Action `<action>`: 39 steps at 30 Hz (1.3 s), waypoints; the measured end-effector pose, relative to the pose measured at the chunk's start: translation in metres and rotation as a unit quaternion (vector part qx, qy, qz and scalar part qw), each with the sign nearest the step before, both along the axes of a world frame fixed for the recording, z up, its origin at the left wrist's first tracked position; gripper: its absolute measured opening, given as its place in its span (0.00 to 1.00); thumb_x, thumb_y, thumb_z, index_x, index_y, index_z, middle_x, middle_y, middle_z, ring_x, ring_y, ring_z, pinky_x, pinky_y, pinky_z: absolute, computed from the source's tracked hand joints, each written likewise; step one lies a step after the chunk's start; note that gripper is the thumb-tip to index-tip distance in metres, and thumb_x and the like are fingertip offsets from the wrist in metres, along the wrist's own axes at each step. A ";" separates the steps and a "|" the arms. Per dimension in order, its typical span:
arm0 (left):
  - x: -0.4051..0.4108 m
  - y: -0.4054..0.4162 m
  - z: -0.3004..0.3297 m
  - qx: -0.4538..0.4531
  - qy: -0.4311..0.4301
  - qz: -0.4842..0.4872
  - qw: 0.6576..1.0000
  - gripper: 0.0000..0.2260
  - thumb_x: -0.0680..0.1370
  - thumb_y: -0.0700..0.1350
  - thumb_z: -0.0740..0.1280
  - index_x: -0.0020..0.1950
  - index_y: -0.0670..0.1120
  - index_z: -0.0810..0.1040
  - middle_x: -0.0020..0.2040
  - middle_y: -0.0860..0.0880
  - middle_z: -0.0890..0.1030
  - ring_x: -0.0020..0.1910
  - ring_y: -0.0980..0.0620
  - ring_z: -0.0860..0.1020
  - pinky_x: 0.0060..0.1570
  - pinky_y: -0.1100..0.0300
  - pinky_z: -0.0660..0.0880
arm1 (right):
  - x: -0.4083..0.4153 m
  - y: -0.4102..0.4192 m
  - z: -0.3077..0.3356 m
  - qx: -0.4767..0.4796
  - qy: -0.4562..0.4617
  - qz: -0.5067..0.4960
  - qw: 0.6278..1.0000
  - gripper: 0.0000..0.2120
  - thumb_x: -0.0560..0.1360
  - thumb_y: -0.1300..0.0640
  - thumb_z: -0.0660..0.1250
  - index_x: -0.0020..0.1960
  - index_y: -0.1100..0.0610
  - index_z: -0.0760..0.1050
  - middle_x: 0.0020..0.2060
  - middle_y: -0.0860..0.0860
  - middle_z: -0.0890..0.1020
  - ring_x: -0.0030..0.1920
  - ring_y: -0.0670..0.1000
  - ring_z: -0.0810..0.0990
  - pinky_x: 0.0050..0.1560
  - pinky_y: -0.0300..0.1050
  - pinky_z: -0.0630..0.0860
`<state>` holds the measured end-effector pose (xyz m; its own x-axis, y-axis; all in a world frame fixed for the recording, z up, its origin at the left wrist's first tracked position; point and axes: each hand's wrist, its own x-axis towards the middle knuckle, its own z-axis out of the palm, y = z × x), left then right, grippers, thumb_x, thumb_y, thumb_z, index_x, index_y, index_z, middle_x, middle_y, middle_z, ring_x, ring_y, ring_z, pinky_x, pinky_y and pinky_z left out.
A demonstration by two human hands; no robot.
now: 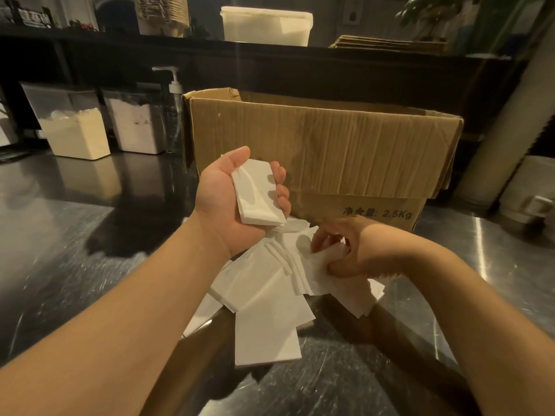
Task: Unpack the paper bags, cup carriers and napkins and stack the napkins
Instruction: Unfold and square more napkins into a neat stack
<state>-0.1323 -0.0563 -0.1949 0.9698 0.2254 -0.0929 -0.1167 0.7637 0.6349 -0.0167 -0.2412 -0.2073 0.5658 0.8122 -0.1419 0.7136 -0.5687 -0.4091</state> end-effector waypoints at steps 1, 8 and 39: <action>0.000 0.000 0.000 0.000 0.001 0.000 1.000 0.17 0.79 0.57 0.63 0.59 0.45 0.77 0.47 0.46 0.80 0.39 0.50 0.76 0.46 0.59 0.73 | -0.001 0.000 0.001 0.002 -0.010 0.003 1.000 0.12 0.73 0.51 0.73 0.55 0.39 0.79 0.53 0.42 0.80 0.51 0.48 0.81 0.48 0.47 0.84; 0.001 0.000 0.000 0.005 0.002 -0.001 1.000 0.18 0.79 0.57 0.63 0.60 0.45 0.77 0.47 0.46 0.81 0.39 0.50 0.76 0.44 0.58 0.74 | -0.005 0.001 0.003 0.170 0.114 -0.051 0.977 0.05 0.75 0.57 0.71 0.51 0.51 0.82 0.46 0.50 0.85 0.48 0.48 0.83 0.48 0.44 0.80; 0.001 -0.015 -0.005 0.179 0.083 -0.147 0.969 0.20 0.82 0.56 0.61 0.61 0.43 0.84 0.55 0.40 0.83 0.49 0.40 0.82 0.52 0.46 0.79 | -0.024 0.005 0.015 0.412 0.249 0.024 0.876 0.02 0.72 0.59 0.69 0.42 0.55 0.81 0.45 0.60 0.83 0.46 0.58 0.80 0.53 0.63 0.78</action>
